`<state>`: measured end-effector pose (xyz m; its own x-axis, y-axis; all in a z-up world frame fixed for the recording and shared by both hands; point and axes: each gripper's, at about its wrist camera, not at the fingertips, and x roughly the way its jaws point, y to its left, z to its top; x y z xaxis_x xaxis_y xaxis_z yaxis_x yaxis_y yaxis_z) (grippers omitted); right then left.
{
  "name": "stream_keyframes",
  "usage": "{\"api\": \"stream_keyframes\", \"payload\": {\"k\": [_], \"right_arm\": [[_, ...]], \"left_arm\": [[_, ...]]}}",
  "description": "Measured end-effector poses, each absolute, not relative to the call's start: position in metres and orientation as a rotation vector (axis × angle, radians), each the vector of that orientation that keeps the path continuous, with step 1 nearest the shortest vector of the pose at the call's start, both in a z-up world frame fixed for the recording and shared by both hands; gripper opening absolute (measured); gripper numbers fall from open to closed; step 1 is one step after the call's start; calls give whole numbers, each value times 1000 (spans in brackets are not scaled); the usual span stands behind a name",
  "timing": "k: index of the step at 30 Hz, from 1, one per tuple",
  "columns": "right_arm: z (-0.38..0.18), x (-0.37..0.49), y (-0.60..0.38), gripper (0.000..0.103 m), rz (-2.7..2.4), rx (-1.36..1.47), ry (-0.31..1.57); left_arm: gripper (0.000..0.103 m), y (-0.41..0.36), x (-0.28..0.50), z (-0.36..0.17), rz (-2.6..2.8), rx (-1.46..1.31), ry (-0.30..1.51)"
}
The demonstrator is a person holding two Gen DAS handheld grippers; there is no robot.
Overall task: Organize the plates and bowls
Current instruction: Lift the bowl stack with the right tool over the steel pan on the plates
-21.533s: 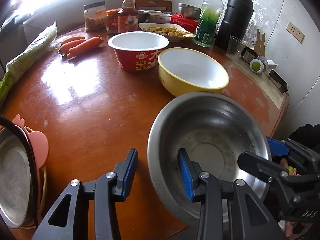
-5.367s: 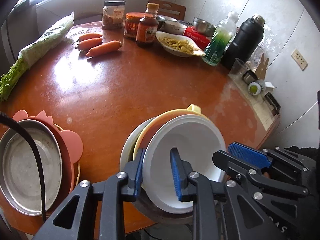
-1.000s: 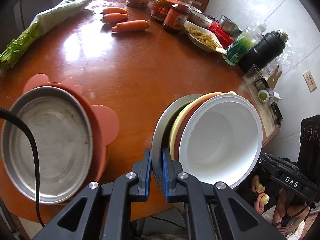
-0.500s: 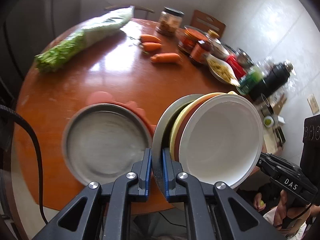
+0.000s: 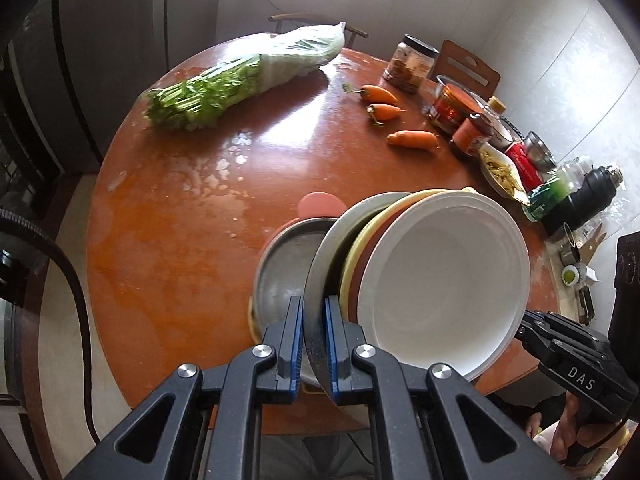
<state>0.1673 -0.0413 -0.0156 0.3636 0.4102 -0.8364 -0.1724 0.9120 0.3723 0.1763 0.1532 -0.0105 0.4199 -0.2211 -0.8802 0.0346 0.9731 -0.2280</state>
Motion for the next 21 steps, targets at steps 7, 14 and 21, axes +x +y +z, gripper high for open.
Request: {"api": "stream_keyframes", "payload": {"k": [7, 14, 21], "right_arm": [[-28, 174, -29, 12, 388, 223, 1169], [-38, 178, -22, 12, 381, 209, 1188], [-46, 179, -19, 13, 372, 204, 1201]], "left_arm": [[9, 165, 183, -21, -135, -173, 1145], [9, 168, 186, -32, -122, -162, 1162], [9, 167, 189, -41, -118, -159, 1168]]}}
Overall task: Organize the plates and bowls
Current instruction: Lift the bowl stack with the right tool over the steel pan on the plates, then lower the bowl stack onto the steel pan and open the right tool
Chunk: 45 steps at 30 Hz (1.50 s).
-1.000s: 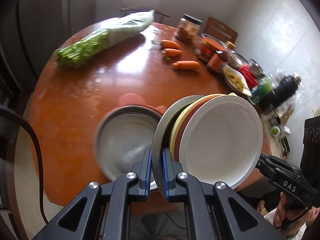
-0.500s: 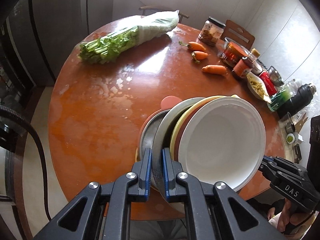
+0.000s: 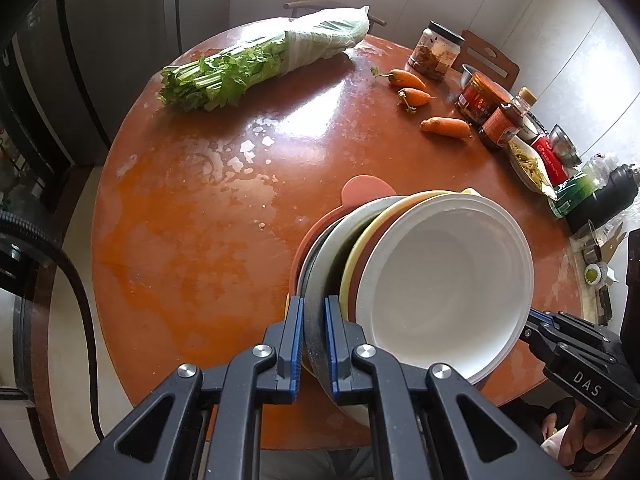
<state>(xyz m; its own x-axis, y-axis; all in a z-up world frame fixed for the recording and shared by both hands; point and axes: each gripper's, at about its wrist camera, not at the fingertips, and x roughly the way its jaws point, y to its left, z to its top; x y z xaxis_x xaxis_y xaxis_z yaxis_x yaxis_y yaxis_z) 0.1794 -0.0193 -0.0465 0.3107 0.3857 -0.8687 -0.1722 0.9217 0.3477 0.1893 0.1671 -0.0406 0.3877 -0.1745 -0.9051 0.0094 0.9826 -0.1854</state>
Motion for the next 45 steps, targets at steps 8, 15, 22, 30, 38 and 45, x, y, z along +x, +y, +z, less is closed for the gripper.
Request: {"api": "stream_keyframes", "payload": {"k": [8, 15, 22, 30, 38, 45], "right_arm": [[-51, 181, -21, 13, 366, 204, 1203], [-52, 182, -20, 13, 362, 197, 1206], [-60, 186, -13, 14, 329, 136, 1224], [-60, 187, -14, 14, 323, 125, 1222], [-57, 180, -24, 14, 282, 105, 1219], [-54, 169, -47, 14, 234, 100, 1215]], "left_arm": [[9, 167, 190, -41, -122, -166, 1155], [9, 168, 189, -42, -127, -162, 1149], [10, 155, 188, -39, -117, -91, 1118], [9, 153, 185, -41, -139, -64, 1092], [10, 139, 184, -44, -191, -66, 1089], [10, 111, 179, -45, -233, -44, 1080]]}}
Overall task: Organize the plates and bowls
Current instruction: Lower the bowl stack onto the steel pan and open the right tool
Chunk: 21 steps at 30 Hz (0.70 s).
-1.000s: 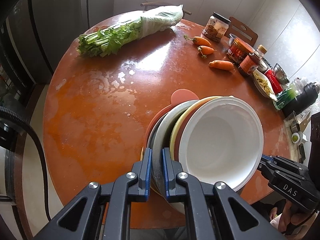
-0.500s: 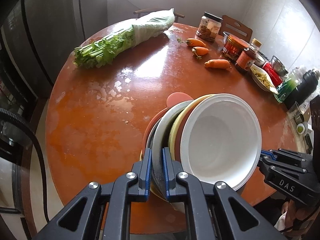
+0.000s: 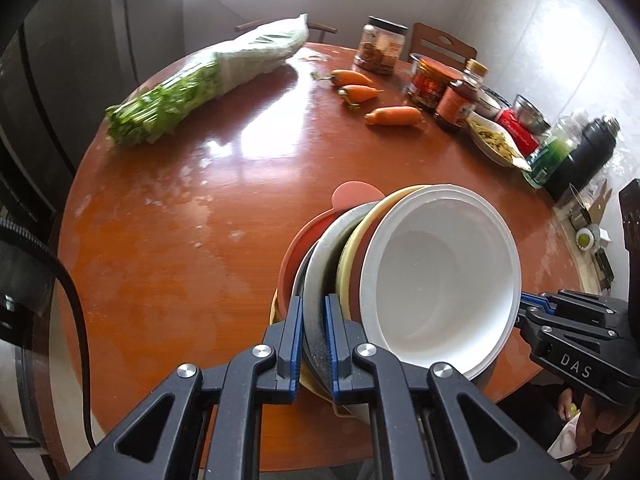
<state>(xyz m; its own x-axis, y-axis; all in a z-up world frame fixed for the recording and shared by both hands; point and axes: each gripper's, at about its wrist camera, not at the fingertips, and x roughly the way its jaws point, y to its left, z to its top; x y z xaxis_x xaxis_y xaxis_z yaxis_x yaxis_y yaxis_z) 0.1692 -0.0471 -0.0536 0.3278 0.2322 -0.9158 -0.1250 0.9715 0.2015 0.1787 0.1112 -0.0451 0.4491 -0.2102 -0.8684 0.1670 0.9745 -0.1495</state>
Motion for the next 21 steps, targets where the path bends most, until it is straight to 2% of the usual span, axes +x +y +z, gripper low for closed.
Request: {"api": "stream_keyframes", "payload": {"k": [21], "right_arm": [[-50, 134, -136, 14, 132, 174, 1198]], "left_arm": [[10, 23, 168, -48, -345, 15, 1081]]}}
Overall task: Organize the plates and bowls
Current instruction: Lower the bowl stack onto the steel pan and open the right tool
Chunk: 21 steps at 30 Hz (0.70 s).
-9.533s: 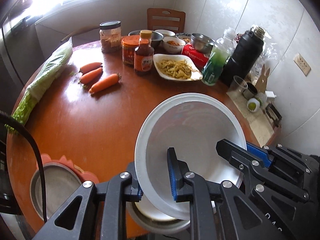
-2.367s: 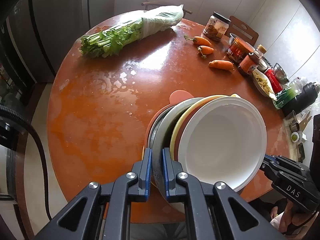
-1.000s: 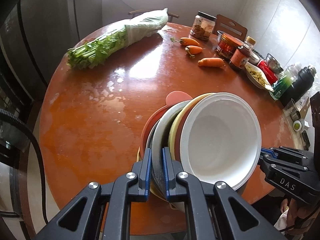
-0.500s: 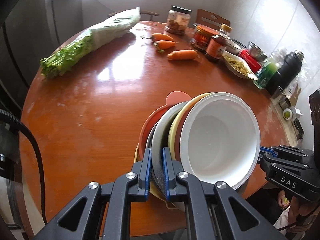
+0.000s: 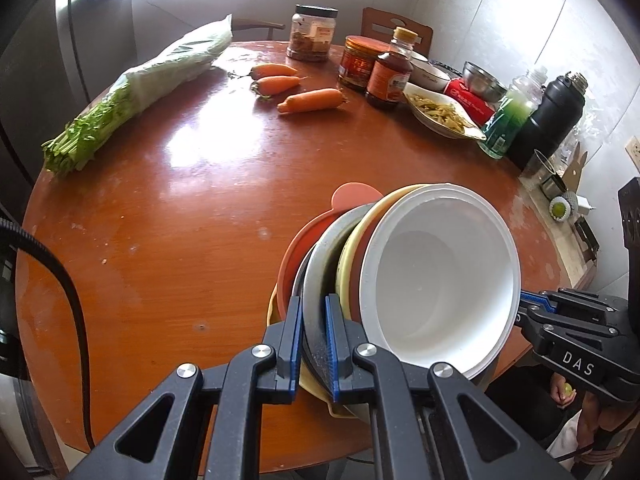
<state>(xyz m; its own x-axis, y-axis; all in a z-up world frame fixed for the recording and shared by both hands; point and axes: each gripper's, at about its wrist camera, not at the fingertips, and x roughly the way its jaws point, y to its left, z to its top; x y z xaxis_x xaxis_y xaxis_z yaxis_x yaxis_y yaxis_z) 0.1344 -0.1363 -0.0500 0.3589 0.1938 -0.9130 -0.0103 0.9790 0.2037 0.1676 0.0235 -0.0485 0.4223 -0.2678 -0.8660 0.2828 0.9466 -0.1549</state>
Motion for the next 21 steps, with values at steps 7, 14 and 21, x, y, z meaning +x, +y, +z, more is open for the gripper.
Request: {"api": "stream_keyframes", "payload": {"k": [7, 14, 21], "right_arm": [[-49, 129, -149, 14, 116, 179, 1194], [-48, 125, -157, 18, 102, 202, 1178], [-50, 123, -164, 32, 75, 232, 1160]], "left_arm": [[10, 13, 166, -49, -363, 20, 1080], [12, 16, 166, -51, -361, -19, 1089], [40, 21, 166, -53, -282, 1, 1067]]}}
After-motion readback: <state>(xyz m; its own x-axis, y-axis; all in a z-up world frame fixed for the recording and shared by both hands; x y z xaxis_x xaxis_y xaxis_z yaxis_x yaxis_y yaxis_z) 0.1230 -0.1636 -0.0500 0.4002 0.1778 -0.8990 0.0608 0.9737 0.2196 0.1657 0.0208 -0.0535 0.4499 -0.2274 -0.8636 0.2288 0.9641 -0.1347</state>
